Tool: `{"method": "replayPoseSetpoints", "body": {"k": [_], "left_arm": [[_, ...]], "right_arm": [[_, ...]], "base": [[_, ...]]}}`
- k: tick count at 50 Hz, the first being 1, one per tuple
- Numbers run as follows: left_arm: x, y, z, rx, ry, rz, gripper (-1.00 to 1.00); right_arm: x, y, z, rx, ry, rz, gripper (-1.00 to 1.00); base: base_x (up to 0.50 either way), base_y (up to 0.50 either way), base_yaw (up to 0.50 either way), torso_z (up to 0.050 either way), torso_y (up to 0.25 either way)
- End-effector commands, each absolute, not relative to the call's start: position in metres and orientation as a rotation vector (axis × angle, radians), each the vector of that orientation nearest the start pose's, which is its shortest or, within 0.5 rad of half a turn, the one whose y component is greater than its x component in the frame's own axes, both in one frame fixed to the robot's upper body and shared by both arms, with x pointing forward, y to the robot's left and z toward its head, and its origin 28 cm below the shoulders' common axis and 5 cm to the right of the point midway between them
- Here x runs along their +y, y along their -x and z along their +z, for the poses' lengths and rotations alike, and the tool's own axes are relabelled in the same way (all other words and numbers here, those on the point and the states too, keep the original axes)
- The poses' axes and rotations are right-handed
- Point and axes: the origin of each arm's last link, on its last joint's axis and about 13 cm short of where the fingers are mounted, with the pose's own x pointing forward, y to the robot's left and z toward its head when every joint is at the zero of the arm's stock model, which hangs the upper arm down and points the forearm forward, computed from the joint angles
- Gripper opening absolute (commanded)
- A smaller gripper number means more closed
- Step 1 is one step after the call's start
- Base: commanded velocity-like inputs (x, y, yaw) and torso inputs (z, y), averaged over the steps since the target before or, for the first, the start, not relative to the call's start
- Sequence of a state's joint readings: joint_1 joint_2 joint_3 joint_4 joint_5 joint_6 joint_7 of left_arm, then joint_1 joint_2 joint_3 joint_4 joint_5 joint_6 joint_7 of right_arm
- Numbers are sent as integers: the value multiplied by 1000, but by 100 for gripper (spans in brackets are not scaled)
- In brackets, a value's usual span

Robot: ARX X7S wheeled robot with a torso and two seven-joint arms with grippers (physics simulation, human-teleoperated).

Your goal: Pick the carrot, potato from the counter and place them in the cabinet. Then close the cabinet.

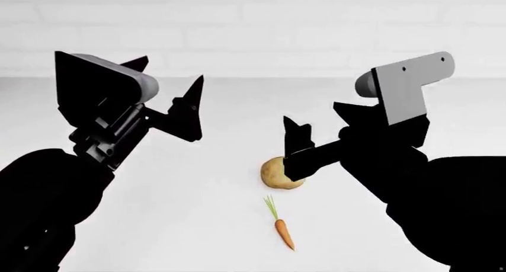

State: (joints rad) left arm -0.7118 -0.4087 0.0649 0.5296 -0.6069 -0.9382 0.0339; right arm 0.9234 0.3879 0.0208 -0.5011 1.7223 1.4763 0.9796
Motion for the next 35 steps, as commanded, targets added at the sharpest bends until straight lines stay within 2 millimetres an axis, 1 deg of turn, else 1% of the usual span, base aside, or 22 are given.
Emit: {"method": "replayPoseSetpoints", "body": {"k": [1,2,3,4,5,6,7,9,13,16,25,35], "left_arm": [[242,-270,234,-209,-83,-411,100],[242,-270,234,-209,-83,-412,100],[243,-270,233,-208,-82,-413,100],[243,-271,233,-207,-81,-414,100],[243,-271,232,-205,-81,-415,100],[242,-271,232,-204,-81,-416,100],[242,-271,231,-203,-80,-418,100],[242,-272,230,-200,-80,-421,100],[242,-272,229,-195,-80,-424,100],[241,-272,229,-194,-81,-427,100],[240,-271,227,-191,-85,-439,100],[239,-270,227,-191,-90,-443,100]], "right_arm": [[-103,-199,227,299,45,373,100],[-103,-199,225,304,46,373,100],[-103,-200,242,321,52,358,100],[-100,-203,266,317,55,363,100],[-99,-201,284,328,55,362,100],[-99,-199,296,334,55,361,100],[-99,-195,303,336,54,361,100],[-99,-191,309,339,53,361,100],[-99,-185,311,331,51,365,100],[-99,-181,309,334,52,364,100],[-99,-163,285,385,46,378,100],[-97,-161,261,444,15,408,100]], "base": [[0,0,0,0,0],[0,0,0,0,0],[0,0,0,0,0],[0,0,0,0,0],[0,0,0,0,0],[0,0,0,0,0],[0,0,0,0,0],[0,0,0,0,0],[0,0,0,0,0],[0,0,0,0,0],[0,0,0,0,0],[0,0,0,0,0]]}}
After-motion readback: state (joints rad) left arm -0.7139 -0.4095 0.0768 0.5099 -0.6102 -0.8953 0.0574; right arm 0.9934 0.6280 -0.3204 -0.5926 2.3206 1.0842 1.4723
